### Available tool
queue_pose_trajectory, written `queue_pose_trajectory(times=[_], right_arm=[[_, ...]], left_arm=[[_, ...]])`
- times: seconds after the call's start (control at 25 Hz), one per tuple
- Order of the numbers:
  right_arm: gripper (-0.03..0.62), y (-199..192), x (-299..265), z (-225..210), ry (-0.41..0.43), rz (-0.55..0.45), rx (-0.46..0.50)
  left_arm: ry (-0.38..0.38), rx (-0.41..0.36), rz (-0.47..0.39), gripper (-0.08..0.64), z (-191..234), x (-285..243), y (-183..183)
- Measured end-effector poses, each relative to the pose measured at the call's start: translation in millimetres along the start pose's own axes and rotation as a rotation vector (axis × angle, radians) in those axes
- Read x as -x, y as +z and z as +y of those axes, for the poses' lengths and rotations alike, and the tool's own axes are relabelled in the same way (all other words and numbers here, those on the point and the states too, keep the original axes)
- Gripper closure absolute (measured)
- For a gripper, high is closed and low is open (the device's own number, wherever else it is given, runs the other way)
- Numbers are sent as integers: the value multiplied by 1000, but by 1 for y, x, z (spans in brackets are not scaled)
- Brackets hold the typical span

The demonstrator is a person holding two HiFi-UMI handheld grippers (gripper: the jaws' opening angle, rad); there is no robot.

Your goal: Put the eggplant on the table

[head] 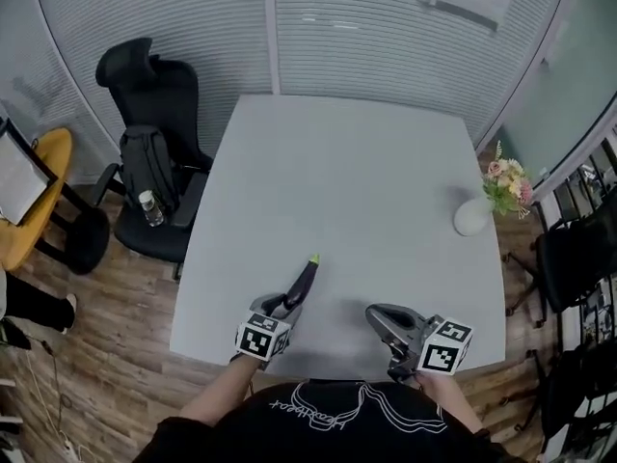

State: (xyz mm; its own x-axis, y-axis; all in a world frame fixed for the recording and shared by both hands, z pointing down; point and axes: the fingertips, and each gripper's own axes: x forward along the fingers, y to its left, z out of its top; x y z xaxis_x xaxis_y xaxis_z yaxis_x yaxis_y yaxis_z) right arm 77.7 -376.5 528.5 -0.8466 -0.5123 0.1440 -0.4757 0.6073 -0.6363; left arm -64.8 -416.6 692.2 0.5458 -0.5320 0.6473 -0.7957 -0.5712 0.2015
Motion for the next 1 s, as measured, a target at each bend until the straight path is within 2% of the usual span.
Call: queue_pose_trajectory(times=[0.64,1.0], right_arm=[[583,-9,17,-1,-39,-26,-7],[583,-12,25,-1,-61,-24,-3]], left_arm=[[-4,4,57,379,-2,-10,-23],[-4,-14,46,377,-3,-12,-23]])
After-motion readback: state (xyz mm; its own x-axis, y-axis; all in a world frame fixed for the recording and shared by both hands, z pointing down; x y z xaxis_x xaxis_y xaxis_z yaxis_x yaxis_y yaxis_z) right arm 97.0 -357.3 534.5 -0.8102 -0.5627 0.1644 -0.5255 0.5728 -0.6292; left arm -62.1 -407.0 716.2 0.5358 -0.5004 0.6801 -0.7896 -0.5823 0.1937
